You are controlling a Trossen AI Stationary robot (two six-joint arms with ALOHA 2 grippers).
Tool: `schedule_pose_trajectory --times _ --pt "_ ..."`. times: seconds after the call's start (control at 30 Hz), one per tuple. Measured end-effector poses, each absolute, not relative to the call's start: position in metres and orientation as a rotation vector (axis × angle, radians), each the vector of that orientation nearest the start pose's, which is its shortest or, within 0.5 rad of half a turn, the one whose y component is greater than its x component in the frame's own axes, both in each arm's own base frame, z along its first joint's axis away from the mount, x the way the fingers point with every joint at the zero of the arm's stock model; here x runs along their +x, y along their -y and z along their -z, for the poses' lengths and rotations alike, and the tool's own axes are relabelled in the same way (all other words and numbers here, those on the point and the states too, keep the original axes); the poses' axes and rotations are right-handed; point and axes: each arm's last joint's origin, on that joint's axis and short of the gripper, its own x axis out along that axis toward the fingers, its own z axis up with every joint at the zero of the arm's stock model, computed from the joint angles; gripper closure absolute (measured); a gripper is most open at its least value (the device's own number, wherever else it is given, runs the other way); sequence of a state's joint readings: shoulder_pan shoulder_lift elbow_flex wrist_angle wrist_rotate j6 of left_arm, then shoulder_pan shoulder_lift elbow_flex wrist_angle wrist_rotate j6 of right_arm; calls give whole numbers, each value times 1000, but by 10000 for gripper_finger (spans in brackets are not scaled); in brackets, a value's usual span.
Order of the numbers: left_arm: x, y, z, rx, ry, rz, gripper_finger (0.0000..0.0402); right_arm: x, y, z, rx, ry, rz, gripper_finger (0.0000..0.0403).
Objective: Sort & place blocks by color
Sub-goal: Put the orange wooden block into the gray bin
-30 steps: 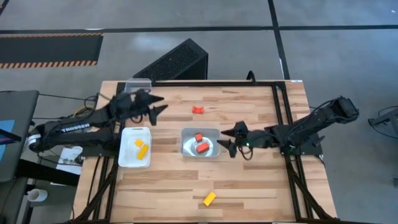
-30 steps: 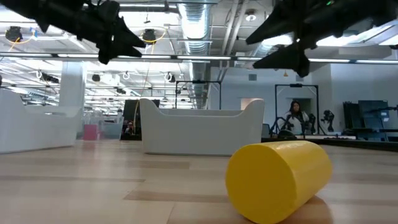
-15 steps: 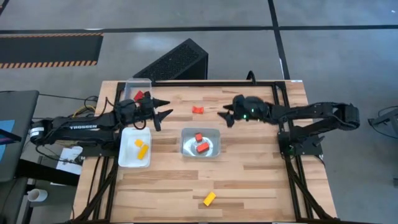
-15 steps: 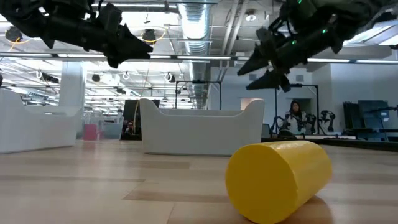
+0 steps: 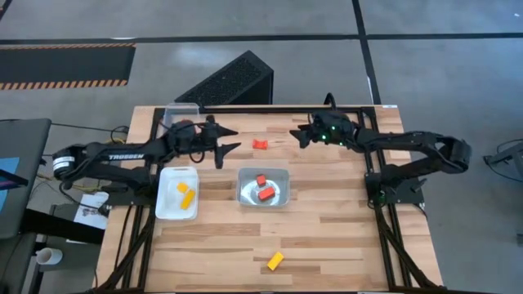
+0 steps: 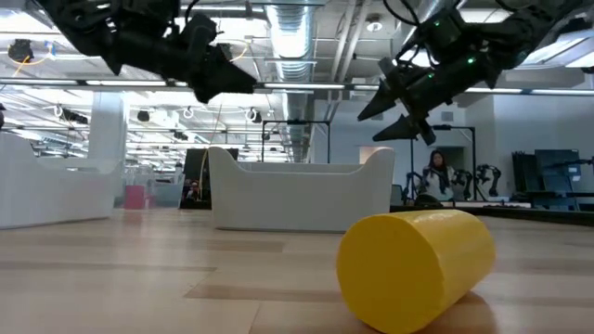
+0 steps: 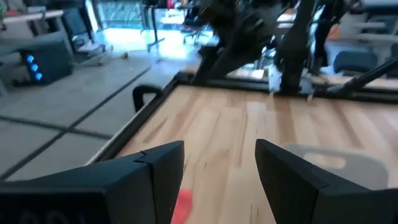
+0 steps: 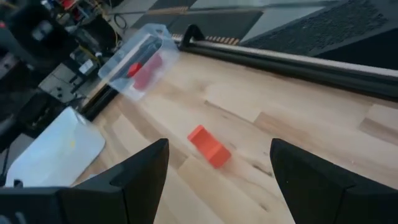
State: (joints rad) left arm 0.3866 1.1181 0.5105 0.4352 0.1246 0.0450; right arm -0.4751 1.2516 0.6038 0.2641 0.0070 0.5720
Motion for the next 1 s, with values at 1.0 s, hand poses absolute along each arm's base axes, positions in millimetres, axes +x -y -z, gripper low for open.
schedule_pose_trajectory --times 1.0 --pt "234 -77 -251 -25 -153 -182 216 370 167 -135 77 -823 223 101"
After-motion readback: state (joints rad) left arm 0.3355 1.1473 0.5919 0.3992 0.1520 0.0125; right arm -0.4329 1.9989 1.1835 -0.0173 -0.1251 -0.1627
